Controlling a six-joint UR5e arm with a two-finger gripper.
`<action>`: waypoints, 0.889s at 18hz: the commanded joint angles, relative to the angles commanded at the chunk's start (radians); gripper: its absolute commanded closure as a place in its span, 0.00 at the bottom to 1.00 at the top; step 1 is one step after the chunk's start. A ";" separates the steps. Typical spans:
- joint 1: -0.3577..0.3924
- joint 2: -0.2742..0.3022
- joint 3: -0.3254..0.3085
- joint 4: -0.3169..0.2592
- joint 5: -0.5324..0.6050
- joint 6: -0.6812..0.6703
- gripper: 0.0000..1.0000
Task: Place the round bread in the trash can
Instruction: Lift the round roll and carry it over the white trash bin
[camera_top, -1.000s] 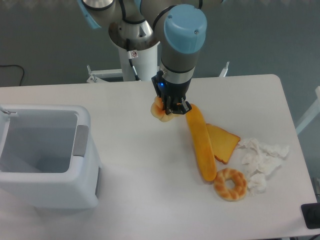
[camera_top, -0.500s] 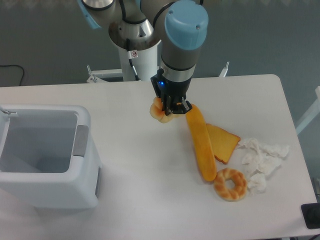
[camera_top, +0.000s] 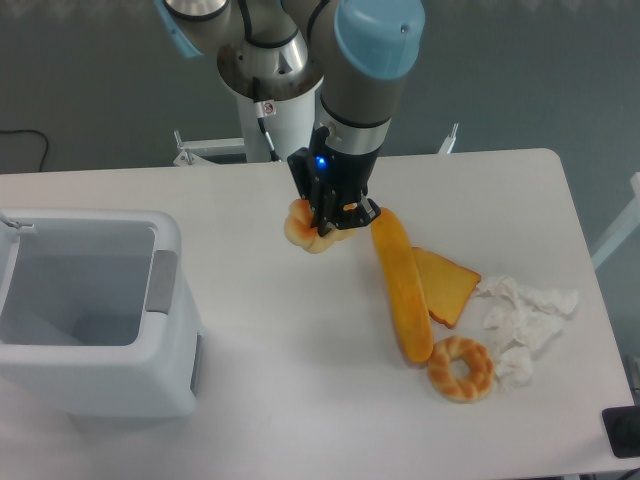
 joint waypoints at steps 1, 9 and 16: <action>0.003 0.000 0.005 0.014 -0.052 -0.053 1.00; -0.005 0.031 0.014 0.159 -0.210 -0.336 1.00; -0.026 0.097 0.003 0.225 -0.333 -0.567 1.00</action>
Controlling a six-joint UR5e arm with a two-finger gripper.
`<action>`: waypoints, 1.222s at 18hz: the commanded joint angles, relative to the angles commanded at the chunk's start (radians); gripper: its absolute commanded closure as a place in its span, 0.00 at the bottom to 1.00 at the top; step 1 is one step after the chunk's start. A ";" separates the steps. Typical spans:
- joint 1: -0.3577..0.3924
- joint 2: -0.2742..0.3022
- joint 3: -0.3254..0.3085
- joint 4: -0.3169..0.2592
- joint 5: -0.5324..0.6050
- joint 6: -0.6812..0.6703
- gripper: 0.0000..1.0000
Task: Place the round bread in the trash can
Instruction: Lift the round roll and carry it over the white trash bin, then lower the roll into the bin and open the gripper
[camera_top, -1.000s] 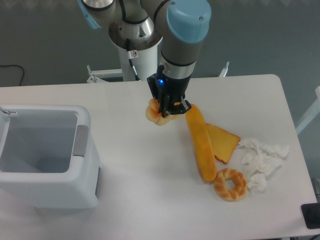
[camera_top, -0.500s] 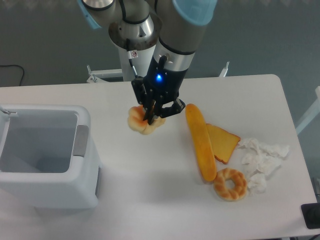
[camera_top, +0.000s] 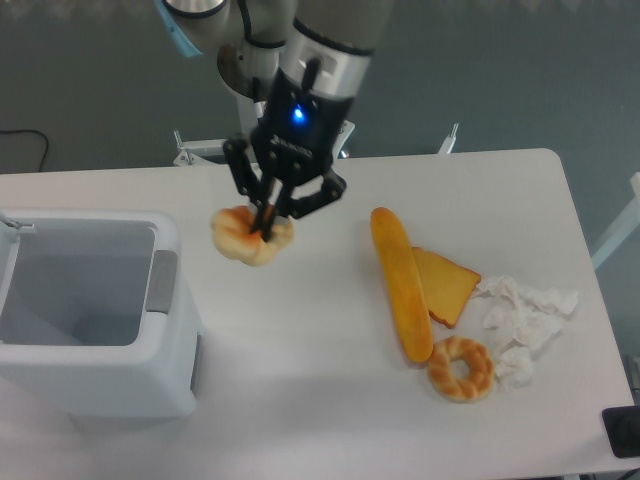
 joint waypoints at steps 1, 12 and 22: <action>-0.012 0.000 0.000 0.017 -0.009 -0.026 1.00; -0.166 -0.034 0.000 0.049 -0.017 -0.051 1.00; -0.239 -0.083 0.000 0.141 -0.017 -0.123 1.00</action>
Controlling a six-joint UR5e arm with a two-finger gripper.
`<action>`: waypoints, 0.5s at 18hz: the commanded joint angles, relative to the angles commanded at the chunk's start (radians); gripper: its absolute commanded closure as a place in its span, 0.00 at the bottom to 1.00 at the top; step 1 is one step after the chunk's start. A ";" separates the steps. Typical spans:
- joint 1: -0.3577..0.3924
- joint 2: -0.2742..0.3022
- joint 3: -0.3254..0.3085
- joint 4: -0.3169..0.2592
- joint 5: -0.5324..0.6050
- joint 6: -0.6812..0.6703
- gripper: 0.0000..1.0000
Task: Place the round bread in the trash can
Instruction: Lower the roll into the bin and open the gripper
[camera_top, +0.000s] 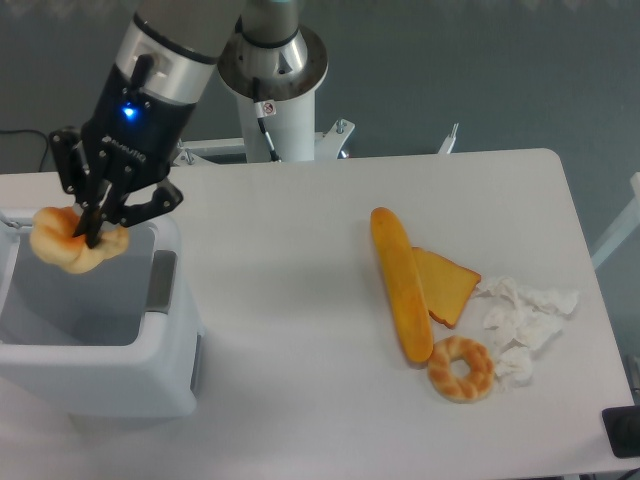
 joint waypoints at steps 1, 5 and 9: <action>-0.003 -0.002 0.000 0.000 0.000 0.000 1.00; -0.011 -0.015 -0.003 0.000 0.000 0.000 1.00; -0.015 -0.025 -0.005 0.000 0.000 0.000 1.00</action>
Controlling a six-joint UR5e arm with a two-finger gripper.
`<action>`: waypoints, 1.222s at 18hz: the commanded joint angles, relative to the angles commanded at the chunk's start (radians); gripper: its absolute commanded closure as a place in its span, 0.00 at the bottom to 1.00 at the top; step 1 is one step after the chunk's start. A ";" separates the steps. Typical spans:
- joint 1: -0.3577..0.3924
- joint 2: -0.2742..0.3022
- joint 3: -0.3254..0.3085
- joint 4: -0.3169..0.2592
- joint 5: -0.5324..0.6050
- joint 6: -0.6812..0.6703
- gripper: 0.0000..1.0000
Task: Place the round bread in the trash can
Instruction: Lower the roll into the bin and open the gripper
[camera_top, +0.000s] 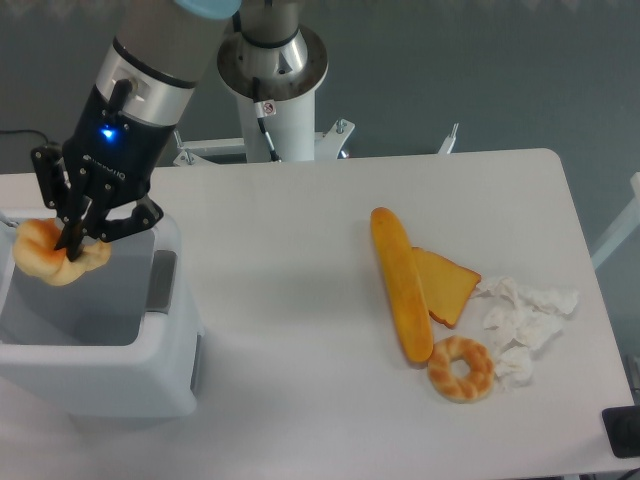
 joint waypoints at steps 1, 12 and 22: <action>-0.005 -0.003 0.000 0.000 0.002 0.000 1.00; -0.009 -0.011 -0.015 0.000 0.003 0.006 0.96; -0.009 -0.008 -0.018 0.000 0.003 0.009 0.67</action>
